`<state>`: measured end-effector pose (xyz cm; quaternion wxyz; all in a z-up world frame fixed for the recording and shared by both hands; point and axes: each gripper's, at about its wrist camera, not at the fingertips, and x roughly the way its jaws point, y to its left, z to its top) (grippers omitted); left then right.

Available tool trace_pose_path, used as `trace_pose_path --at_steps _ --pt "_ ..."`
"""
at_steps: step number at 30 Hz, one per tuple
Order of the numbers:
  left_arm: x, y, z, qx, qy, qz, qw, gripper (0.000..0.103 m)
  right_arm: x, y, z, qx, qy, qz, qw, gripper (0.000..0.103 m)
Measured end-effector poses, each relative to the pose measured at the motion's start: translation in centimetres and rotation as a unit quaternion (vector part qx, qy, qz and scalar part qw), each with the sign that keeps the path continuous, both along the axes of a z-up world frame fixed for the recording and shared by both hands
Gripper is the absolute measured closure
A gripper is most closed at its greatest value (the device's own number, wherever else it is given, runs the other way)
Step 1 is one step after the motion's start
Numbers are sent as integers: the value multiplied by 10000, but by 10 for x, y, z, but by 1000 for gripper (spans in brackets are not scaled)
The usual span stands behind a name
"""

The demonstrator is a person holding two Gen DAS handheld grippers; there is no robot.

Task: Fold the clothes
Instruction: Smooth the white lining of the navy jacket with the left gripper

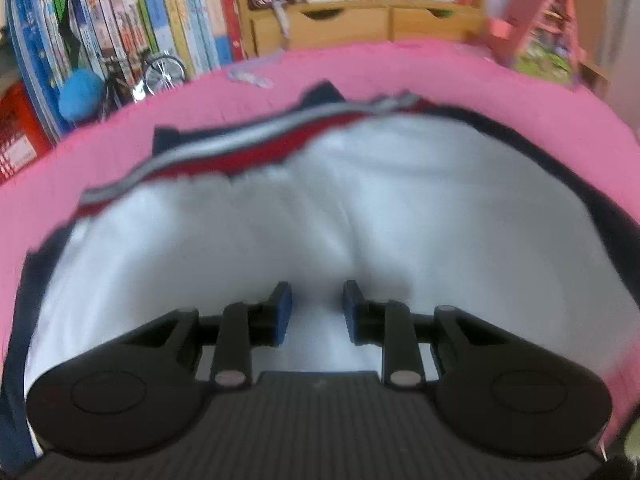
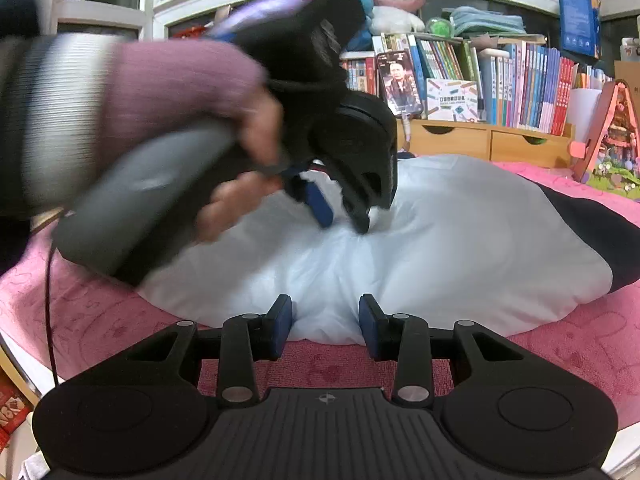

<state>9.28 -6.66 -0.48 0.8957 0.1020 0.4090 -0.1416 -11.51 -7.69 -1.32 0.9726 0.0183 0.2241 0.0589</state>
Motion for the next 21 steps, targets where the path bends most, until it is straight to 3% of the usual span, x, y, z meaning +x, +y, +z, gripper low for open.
trace_pose_path --at_steps 5,9,15,21 --pt "65 3 -1 -312 -102 649 9973 77 -2 2 -1 -44 -15 -1 10000 66" --pt "86 7 2 -498 -89 818 9954 76 -3 3 -1 -70 -22 -4 10000 66" --pt "69 6 15 -300 -258 938 9948 80 -4 3 -1 -60 -49 9 10000 66" --pt "-11 18 43 -439 -57 220 9988 79 -5 2 -1 -19 -34 10 10000 66"
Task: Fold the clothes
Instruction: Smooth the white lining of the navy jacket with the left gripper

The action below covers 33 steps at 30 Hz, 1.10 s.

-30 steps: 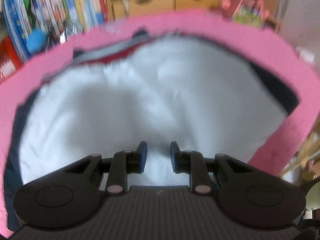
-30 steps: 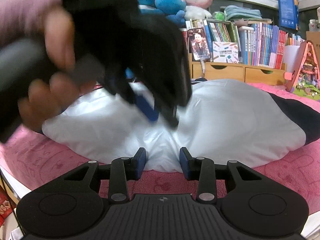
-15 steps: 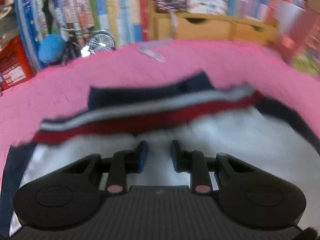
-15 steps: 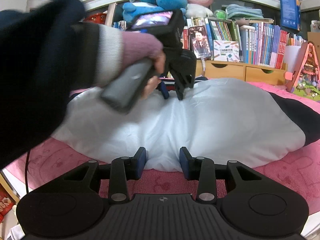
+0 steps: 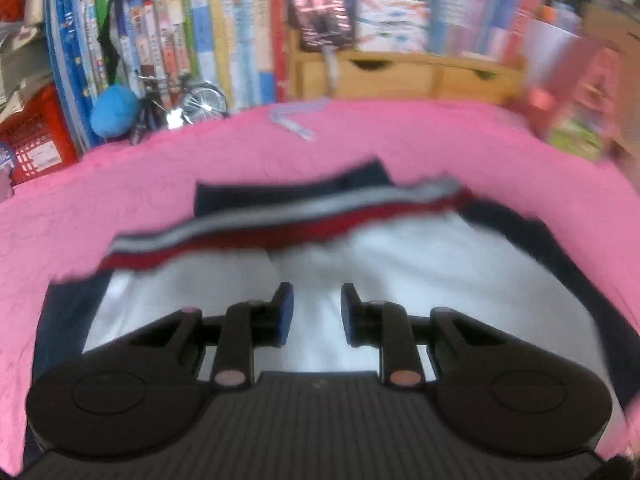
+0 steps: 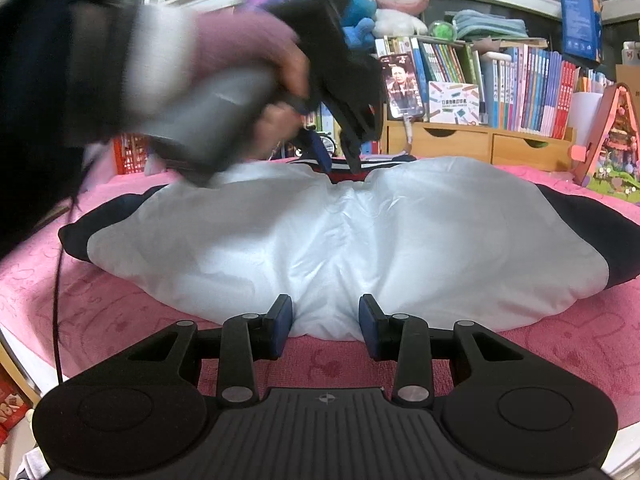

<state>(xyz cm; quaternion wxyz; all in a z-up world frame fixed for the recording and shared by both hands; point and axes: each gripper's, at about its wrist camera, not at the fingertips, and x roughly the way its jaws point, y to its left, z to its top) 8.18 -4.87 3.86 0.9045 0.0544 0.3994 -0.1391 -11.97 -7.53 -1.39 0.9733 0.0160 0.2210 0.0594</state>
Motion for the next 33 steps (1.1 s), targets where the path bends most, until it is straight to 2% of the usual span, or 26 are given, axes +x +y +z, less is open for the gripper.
trace_pose_path --at_steps 5,9,21,30,33 --pt "-59 1 -8 51 726 -473 9962 79 2 0 1 24 31 0 10000 66" --pt "-69 -1 -29 -22 1351 -636 9888 79 4 0 3 32 69 -7 10000 65" --pt "-1 -6 -38 34 554 -54 9984 76 6 3 3 -2 100 -43 9999 66" --pt "63 -15 -43 118 205 536 9983 74 2 5 2 -56 68 -50 9999 66" --pt "78 -12 -44 31 171 639 9978 74 2 5 2 -65 66 -41 9999 66"
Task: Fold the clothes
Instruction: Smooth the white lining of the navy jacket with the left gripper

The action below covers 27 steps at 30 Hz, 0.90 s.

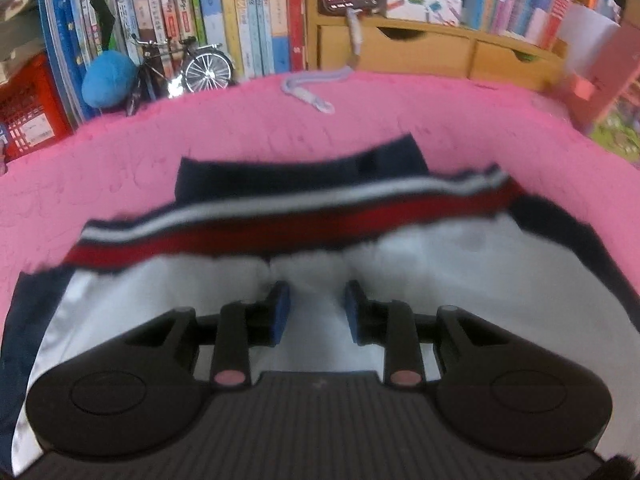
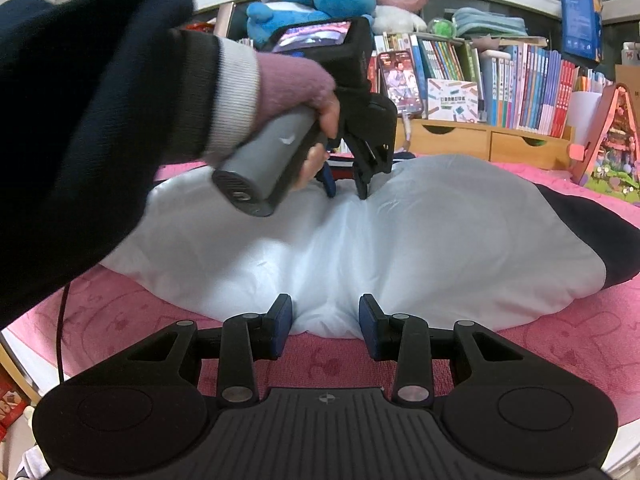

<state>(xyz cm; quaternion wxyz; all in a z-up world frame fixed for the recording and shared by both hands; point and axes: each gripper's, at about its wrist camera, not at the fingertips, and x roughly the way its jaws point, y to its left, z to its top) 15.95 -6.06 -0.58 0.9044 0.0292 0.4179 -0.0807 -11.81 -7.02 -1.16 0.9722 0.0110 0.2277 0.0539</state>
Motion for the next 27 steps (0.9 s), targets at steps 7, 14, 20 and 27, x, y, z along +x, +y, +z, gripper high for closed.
trace_pose_path --at_steps 7,14,20,27 --pt "15 1 0 -52 94 44 9999 73 -2 2 -1 -37 -12 11 10000 66" --pt "-41 17 28 -312 53 -300 9990 76 -5 -1 -1 -26 -14 19 10000 65" --pt "-127 22 48 -445 21 -1012 9939 76 -5 -2 -1 -19 -9 36 10000 65" --pt "-168 15 27 -456 521 -1369 9882 76 -3 -1 0 -21 1 21 10000 65"
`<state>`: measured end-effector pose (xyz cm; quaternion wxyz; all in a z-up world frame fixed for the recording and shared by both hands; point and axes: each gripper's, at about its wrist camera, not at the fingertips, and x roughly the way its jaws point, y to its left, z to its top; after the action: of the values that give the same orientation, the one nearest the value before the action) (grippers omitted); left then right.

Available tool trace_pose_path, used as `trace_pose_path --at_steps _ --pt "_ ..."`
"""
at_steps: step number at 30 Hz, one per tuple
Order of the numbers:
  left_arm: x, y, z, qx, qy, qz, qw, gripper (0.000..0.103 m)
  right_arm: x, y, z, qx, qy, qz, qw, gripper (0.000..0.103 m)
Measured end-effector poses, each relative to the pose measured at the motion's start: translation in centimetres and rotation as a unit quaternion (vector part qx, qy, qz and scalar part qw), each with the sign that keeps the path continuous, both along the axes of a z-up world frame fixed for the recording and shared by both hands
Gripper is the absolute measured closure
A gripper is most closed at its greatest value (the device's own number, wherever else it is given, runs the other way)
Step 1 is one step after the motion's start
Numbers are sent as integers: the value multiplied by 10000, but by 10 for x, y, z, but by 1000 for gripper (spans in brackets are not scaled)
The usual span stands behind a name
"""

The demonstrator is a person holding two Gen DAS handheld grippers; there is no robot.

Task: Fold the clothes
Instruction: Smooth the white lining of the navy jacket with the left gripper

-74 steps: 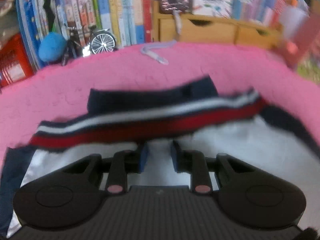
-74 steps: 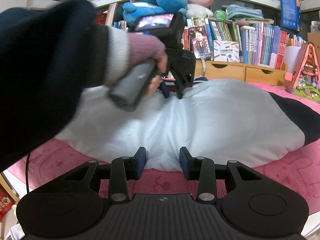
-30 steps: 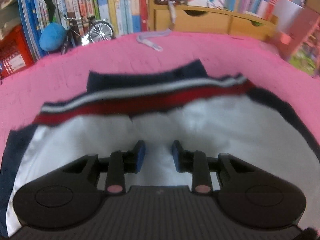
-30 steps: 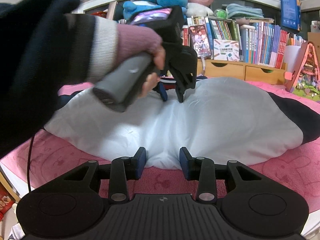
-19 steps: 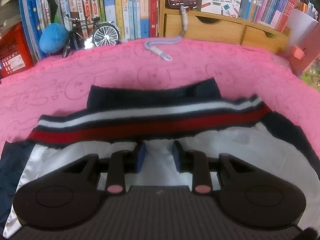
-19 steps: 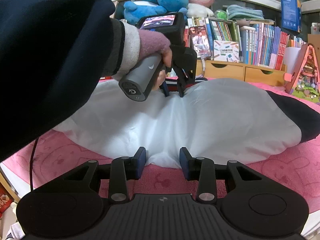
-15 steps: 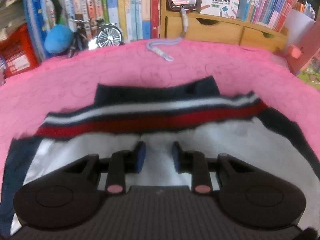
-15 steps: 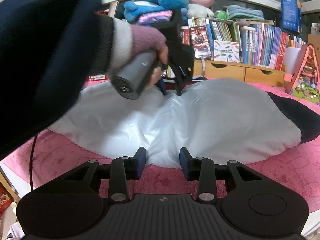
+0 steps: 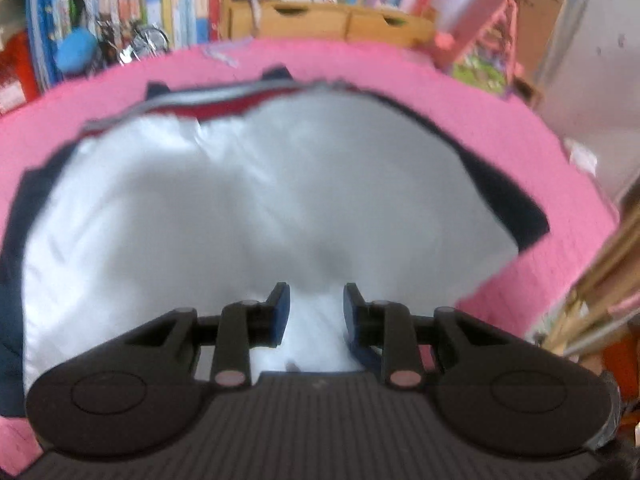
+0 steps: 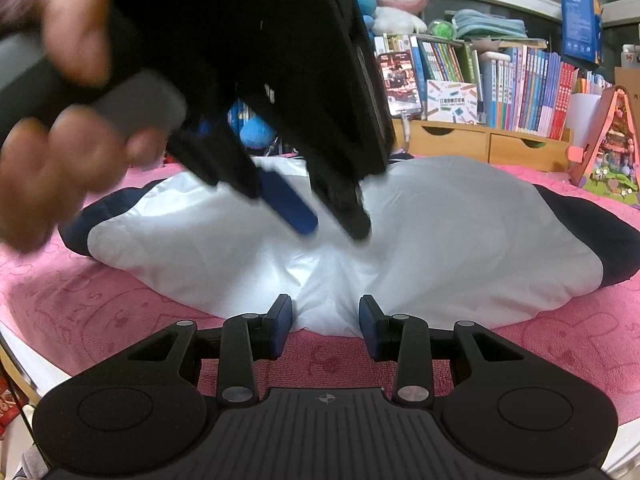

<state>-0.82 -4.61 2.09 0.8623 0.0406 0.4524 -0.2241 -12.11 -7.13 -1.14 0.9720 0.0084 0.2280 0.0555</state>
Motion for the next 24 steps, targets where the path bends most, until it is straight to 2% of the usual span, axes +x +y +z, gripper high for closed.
trace_pose_path --at_steps 4,7,14,19,24 --pt "12 -3 -14 245 -90 69 9996 76 1 0 0 -8 -1 0 10000 65" --pt "33 -4 -16 202 -89 243 9995 76 1 0 0 -21 -9 -2 10000 65" --pt "105 -13 -18 386 -292 762 9959 76 1 0 0 -67 -46 -5 10000 65" --pt "164 -7 -18 315 -256 1207 9919 75 3 -2 0 -85 -72 25 9999 65" --pt "185 -12 -18 414 -316 1406 9887 75 2 -4 -1 -86 -94 58 9999 65"
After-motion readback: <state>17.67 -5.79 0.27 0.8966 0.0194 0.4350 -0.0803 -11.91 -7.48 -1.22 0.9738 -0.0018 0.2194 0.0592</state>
